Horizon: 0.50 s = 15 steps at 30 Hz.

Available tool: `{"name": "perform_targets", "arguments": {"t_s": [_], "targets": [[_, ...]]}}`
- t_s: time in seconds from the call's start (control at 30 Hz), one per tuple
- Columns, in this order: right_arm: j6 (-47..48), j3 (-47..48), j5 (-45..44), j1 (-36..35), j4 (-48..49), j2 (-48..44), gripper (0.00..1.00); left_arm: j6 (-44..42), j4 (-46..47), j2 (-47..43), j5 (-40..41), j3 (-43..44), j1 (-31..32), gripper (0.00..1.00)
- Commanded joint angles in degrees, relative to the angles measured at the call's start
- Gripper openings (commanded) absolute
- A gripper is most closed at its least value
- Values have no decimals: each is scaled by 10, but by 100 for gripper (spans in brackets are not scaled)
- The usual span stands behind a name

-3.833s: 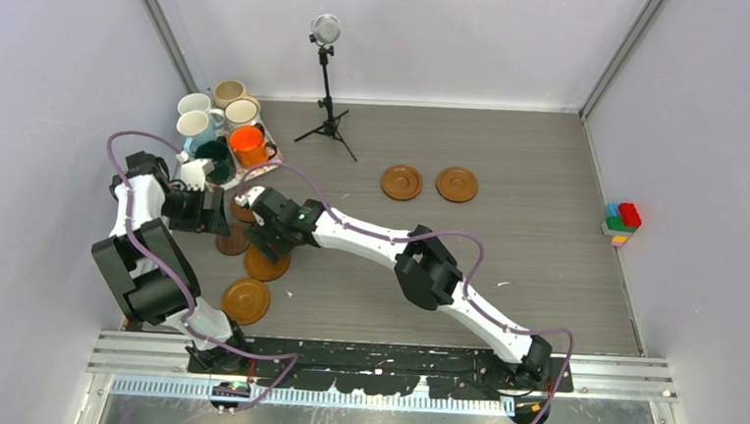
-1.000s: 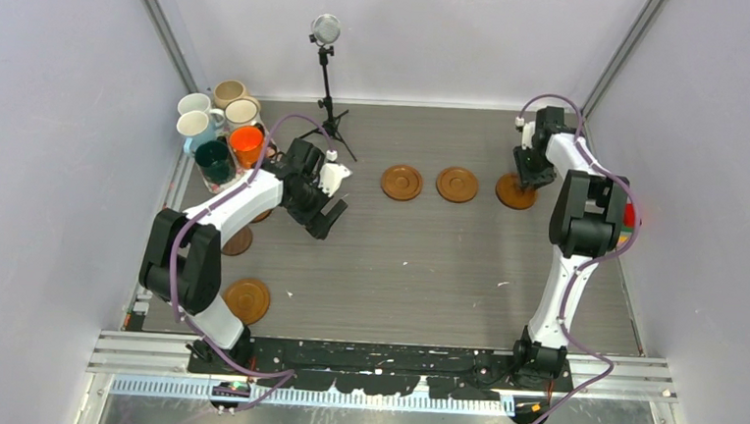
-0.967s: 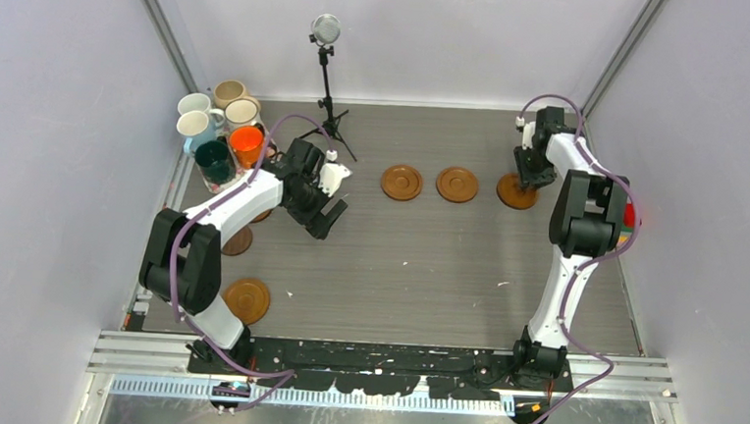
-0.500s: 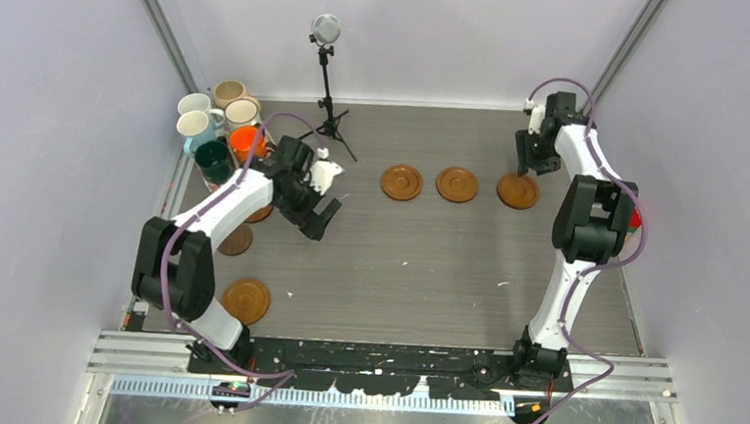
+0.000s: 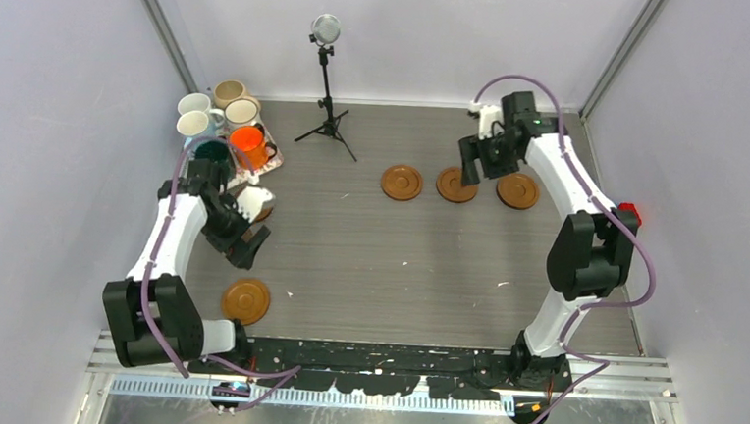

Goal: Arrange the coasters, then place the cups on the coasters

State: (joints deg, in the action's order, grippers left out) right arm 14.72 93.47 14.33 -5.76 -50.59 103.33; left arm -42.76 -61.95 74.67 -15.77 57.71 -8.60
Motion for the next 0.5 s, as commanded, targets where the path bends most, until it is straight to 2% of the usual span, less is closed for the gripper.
{"name": "perform_targets", "arguments": {"t_s": [0.0,0.1,0.23,0.47], "targets": [[-19,-17,39,-34,-11,-11,77,-119,-19,-28,38,-70,-6,92],[-32,-11,55,-37,-12,-4,77,-129,14,-30,51,-109,-6,90],[-30,-12,51,-37,-18,-1,77,-133,41,0,55,-124,-4,81],[-17,-26,37,-31,-16,-13,77,-122,106,36,82,-164,55,71]]}}
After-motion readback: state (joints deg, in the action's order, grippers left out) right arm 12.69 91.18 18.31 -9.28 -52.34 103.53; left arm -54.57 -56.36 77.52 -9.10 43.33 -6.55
